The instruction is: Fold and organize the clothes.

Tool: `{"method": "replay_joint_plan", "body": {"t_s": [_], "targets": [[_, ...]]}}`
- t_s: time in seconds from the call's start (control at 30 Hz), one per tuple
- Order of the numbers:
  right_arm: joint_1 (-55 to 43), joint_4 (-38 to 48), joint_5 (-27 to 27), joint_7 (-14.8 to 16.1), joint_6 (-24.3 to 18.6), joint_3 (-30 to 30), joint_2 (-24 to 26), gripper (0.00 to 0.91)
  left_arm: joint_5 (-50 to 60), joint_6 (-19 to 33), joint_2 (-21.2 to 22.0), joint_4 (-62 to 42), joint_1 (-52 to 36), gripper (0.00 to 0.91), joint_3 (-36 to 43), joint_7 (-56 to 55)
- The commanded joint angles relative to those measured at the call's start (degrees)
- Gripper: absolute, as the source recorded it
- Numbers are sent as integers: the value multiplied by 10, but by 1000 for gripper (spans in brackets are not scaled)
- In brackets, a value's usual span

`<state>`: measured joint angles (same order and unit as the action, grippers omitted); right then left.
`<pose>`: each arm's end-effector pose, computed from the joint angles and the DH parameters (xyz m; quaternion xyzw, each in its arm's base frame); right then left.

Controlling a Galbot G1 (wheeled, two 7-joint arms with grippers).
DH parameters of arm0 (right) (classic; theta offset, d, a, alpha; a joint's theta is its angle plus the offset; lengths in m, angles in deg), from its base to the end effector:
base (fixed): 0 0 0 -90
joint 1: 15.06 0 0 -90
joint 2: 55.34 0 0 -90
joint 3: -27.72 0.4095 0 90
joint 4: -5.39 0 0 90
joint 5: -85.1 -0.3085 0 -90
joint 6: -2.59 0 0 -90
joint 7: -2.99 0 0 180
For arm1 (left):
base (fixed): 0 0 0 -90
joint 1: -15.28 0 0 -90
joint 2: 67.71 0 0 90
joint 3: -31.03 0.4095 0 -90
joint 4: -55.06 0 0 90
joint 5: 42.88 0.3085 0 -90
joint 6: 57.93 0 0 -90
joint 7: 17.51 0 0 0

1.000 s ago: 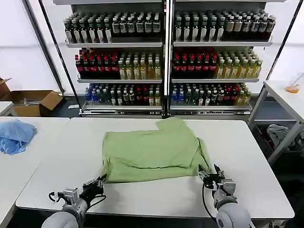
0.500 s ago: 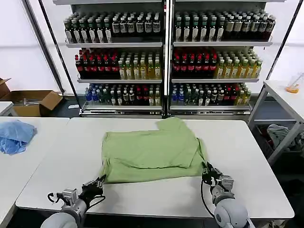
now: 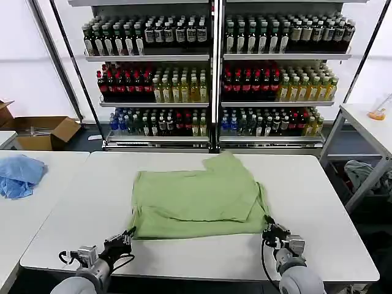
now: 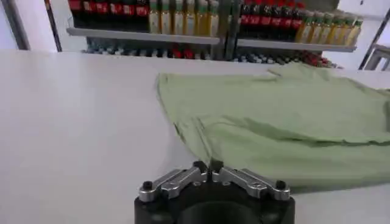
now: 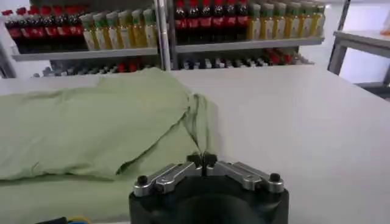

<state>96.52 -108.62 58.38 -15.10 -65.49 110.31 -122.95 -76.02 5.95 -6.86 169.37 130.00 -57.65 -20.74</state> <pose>0.1582 -0.0746 -0.3598 -0.0097 -0.9763 -0.0162 0.2155 0.1508 0.1319 -0.3445 -0.0919 -0.9601 0.0276 0.2627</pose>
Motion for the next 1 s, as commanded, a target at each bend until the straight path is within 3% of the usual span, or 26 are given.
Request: {"method": "replay_joint_plan", "body": {"t_s": [0.03, 0.17, 0.4, 0.43, 0.47, 0.5, 0.53, 0.83, 1.0], "targets": [[99, -73, 15, -1, -1, 25, -4, 0, -1, -1, -3, 22, 30, 50, -3, -1], [168, -118, 61, 6, -16, 42, -18, 0, -1, -1, -7, 41, 53, 50, -8, -1], [247, -170, 83, 12, -23, 65, -26, 0, 7, 0, -4, 73, 94, 50, -16, -3], [253, -174, 88, 13, -22, 66, -26, 0, 9, 1, -4, 76, 97, 101, -18, -3], [260, -177, 93, 14, -22, 66, -27, 343, 10, 1, -4, 78, 101, 181, -20, -4], [265, -180, 96, 18, -19, 66, -27, 907, 10, 1, -3, 81, 107, 695, -23, -3], [267, -182, 106, 19, -12, 66, -28, 907, 11, 1, -3, 85, 113, 907, -25, -3], [221, -214, 115, 27, -13, 107, 0, 907, 21, -1, -6, 134, 131, 907, -53, -19], [132, -206, 62, 13, 5, 118, 39, 907, 0, 9, -23, 138, 98, 907, -77, -47]]}}
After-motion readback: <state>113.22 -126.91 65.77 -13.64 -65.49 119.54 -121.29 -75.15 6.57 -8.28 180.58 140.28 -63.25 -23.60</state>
